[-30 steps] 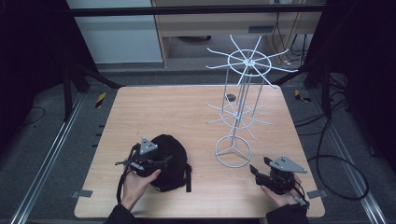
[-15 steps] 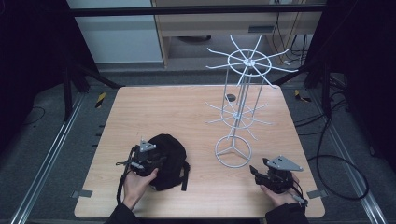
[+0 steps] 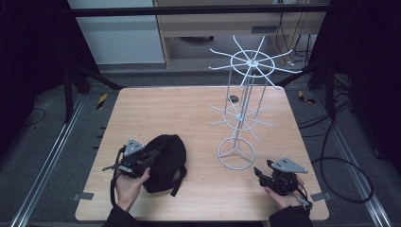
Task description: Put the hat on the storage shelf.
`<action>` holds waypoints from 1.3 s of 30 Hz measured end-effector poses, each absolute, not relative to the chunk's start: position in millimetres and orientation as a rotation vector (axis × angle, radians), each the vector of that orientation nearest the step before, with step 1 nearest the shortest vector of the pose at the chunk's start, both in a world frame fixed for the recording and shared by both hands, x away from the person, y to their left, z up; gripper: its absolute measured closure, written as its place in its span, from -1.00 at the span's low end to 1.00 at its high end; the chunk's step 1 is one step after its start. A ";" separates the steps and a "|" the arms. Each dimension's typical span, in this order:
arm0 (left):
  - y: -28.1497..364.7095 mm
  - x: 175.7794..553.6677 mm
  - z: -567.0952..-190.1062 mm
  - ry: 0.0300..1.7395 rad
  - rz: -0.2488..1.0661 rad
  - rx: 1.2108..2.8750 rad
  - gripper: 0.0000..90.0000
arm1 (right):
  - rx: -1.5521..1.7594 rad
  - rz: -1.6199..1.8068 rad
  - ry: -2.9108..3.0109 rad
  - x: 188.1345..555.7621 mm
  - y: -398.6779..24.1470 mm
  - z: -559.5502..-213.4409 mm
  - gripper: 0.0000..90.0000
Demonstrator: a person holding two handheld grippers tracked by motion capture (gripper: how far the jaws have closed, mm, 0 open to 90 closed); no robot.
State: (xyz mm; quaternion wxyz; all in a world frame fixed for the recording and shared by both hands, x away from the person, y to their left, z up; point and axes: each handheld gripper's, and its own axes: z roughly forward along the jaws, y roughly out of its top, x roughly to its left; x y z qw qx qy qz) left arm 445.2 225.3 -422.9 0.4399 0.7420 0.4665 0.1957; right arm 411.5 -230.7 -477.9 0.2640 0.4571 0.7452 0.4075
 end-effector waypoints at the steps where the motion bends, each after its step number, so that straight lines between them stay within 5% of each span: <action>1: 228.7 442.9 -418.4 1.140 0.482 1.809 0.85 | 1.235 1.101 2.014 411.5 -230.9 -477.7 -0.07; 21: 259.6 408.7 -344.8 0.922 0.540 1.503 0.86 | 1.241 1.113 1.984 411.1 -233.9 -476.6 -0.09; 39: 243.3 402.2 -288.9 0.753 0.529 1.380 0.86 | 1.241 1.104 1.965 411.1 -236.9 -477.3 -0.09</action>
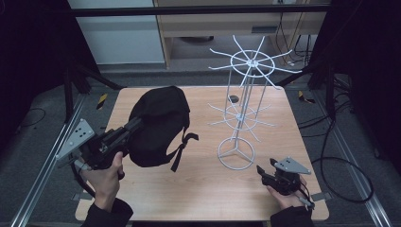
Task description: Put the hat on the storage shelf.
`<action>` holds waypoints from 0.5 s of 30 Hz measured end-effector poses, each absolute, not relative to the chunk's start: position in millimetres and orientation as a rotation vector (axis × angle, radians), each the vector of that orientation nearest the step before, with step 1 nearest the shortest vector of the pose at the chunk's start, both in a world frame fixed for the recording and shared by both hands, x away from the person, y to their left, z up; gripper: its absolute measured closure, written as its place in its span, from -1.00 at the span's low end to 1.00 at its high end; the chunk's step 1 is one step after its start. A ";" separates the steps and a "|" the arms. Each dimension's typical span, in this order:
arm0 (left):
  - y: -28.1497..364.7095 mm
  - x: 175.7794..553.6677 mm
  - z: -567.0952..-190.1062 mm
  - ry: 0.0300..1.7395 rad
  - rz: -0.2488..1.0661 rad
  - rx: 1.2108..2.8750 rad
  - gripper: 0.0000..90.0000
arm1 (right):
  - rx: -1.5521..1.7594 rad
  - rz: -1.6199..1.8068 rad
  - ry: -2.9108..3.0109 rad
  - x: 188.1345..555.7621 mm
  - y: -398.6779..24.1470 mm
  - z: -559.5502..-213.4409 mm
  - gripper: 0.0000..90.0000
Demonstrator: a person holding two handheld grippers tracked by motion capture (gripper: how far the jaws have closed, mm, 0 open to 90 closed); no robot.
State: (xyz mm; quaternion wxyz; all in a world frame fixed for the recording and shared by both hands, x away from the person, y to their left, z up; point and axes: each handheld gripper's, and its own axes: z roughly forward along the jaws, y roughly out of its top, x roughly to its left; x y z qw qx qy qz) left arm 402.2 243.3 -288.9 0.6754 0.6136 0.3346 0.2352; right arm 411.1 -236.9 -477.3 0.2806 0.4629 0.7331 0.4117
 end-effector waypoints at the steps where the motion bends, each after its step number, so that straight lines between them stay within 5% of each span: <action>1: 241.7 402.5 -284.5 0.743 0.525 1.372 0.86 | 1.240 1.102 1.965 411.2 -236.9 -477.3 -0.09; 15: 232.4 407.0 -244.9 0.669 0.492 1.255 0.86 | 1.248 1.105 1.970 411.1 -236.0 -477.4 -0.09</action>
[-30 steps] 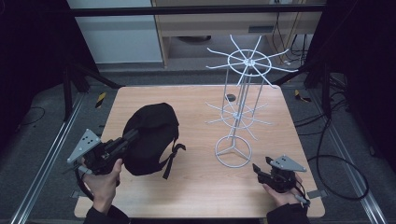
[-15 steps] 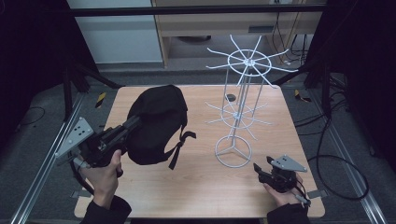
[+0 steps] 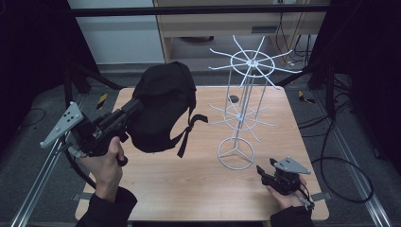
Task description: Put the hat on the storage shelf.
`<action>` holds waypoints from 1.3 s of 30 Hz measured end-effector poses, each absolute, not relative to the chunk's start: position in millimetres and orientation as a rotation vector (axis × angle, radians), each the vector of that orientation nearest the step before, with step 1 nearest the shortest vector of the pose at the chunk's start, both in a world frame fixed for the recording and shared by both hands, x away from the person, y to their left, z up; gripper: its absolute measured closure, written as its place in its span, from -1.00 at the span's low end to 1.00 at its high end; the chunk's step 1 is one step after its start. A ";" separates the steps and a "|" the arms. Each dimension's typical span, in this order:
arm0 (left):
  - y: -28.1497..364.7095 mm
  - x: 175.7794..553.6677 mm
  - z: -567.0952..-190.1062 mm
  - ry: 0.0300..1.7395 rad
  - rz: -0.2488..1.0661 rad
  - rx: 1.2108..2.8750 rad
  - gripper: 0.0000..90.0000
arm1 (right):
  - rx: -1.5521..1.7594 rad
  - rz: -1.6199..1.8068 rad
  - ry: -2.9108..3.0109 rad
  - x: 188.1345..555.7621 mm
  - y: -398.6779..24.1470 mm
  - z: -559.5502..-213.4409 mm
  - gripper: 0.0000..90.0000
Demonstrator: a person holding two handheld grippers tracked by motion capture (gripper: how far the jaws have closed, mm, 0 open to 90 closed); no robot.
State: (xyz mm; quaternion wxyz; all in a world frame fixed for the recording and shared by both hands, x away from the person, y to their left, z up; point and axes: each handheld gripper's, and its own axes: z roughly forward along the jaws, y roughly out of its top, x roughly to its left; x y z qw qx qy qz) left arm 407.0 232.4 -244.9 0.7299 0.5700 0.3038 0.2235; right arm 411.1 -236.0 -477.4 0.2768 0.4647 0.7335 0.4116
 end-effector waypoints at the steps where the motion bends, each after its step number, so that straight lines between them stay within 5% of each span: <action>1: 231.3 406.8 -242.3 0.663 0.495 1.249 0.86 | 1.247 1.104 1.970 411.3 -236.0 -477.5 -0.09; 18: 212.4 409.2 -208.5 0.585 0.498 1.165 0.86 | 1.244 1.107 1.974 411.5 -235.9 -477.6 -0.09; 39: 165.0 444.4 -236.3 0.605 0.390 1.262 0.85 | 1.232 1.106 1.980 411.7 -235.6 -478.1 -0.10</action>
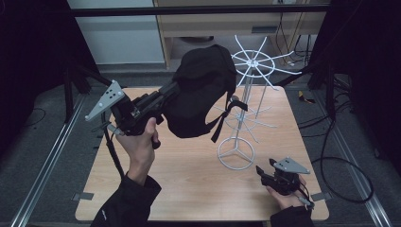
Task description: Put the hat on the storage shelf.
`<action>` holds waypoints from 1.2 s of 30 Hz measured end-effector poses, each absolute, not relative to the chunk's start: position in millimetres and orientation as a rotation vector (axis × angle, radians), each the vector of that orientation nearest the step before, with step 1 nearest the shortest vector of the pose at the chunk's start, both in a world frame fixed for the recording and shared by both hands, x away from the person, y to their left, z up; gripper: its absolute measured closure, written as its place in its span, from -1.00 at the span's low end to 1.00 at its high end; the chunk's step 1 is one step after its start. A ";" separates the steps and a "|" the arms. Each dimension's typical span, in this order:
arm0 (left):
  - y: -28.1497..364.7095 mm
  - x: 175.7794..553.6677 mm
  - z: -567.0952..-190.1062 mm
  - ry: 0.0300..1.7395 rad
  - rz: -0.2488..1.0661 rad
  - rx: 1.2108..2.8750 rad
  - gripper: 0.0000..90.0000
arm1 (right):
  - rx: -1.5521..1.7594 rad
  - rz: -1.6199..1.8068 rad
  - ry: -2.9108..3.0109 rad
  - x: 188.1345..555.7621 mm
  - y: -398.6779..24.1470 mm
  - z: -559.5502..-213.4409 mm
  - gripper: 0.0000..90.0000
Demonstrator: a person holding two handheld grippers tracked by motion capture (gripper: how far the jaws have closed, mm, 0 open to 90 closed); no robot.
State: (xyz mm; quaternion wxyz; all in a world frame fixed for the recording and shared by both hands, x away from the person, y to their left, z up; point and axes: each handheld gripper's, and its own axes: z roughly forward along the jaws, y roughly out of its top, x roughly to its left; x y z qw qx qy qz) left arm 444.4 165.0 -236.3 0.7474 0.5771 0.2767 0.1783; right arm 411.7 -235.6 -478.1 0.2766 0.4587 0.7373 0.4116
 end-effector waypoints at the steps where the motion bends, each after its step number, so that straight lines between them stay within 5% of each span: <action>1: 164.9 445.4 -238.6 0.608 0.385 1.266 0.85 | 1.233 1.105 1.980 411.7 -235.5 -478.1 -0.10; 21: 140.5 468.3 -292.9 0.692 0.388 1.501 0.80 | 1.236 1.098 1.993 412.1 -234.6 -479.0 -0.11; 30: 154.6 453.7 -299.4 0.682 0.452 1.542 0.10 | 1.231 1.097 1.988 412.0 -235.5 -478.7 -0.11; 36: 191.5 433.4 -322.6 0.740 0.508 1.594 -0.17 | 1.242 1.093 1.979 411.6 -235.5 -478.8 -0.15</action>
